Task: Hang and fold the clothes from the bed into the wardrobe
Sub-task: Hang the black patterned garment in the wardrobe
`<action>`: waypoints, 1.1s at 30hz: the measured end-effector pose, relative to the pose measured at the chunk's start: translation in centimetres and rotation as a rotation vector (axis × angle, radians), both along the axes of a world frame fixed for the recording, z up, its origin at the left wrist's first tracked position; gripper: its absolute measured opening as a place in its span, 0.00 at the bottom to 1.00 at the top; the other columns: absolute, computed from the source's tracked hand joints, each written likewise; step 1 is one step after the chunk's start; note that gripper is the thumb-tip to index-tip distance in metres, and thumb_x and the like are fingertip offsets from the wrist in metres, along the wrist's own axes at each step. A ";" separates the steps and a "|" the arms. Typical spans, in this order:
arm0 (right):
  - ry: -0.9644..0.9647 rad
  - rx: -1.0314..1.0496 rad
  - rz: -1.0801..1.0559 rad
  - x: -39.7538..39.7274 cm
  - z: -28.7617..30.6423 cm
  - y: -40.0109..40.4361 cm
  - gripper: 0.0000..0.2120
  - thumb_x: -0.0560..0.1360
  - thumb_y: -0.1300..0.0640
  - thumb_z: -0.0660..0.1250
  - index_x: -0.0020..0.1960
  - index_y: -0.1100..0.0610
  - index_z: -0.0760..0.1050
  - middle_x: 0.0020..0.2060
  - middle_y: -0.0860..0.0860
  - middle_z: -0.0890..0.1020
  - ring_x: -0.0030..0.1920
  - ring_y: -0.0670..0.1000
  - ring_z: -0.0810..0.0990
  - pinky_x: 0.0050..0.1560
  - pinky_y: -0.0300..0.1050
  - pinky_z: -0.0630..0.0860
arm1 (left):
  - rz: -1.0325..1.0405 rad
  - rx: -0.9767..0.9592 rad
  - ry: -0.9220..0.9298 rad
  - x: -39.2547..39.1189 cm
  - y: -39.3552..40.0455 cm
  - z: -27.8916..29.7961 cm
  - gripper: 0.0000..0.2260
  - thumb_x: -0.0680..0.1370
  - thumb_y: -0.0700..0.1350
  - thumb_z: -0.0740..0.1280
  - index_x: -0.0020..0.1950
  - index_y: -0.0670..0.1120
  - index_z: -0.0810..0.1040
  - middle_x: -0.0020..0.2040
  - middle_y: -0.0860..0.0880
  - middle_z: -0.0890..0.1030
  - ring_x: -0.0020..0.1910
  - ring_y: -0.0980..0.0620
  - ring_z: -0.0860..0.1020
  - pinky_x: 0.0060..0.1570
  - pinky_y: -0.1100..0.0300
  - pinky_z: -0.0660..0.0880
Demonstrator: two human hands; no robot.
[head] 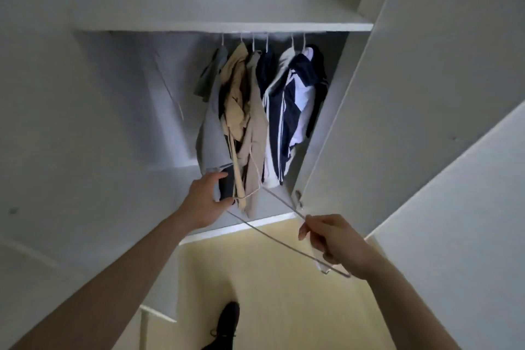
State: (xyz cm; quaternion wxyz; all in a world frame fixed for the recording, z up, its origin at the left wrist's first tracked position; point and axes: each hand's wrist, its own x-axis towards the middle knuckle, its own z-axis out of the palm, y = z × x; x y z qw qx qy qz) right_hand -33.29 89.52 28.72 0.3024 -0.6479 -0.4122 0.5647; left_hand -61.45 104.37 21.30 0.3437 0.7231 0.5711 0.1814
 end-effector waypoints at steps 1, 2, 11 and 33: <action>0.014 -0.008 0.005 1.5 0.1 -3.5 0.21 0.86 0.51 0.60 0.41 0.61 0.82 0.27 0.52 0.61 0.29 0.50 0.53 0.30 0.42 0.50 | -0.079 -0.039 0.024 0.8 -2.3 0.3 0.30 0.75 0.54 0.75 0.75 0.54 0.70 0.70 0.51 0.72 0.68 0.50 0.70 0.70 0.50 0.69; 0.024 -0.024 -0.008 2.8 0.2 -6.9 0.21 0.86 0.51 0.60 0.42 0.62 0.82 0.29 0.53 0.58 0.30 0.51 0.52 0.30 0.43 0.50 | -0.170 -0.080 0.029 1.5 -4.7 0.4 0.27 0.76 0.54 0.75 0.74 0.55 0.73 0.68 0.54 0.73 0.67 0.54 0.70 0.70 0.53 0.68; -0.264 -0.097 -0.464 8.0 -2.2 -33.4 0.14 0.81 0.48 0.68 0.42 0.53 0.86 0.28 0.47 0.73 0.31 0.50 0.66 0.32 0.42 0.63 | -0.705 -0.332 0.069 10.5 -23.4 0.1 0.12 0.85 0.48 0.63 0.46 0.48 0.82 0.28 0.57 0.75 0.27 0.56 0.69 0.30 0.60 0.68; -0.158 -0.120 -1.557 -10.3 -10.9 -67.2 0.10 0.79 0.45 0.69 0.53 0.47 0.85 0.43 0.43 0.87 0.45 0.44 0.84 0.45 0.41 0.80 | -1.420 -0.452 0.050 17.9 -62.0 -5.4 0.07 0.79 0.48 0.73 0.56 0.54 0.86 0.34 0.61 0.79 0.30 0.63 0.71 0.39 0.65 0.71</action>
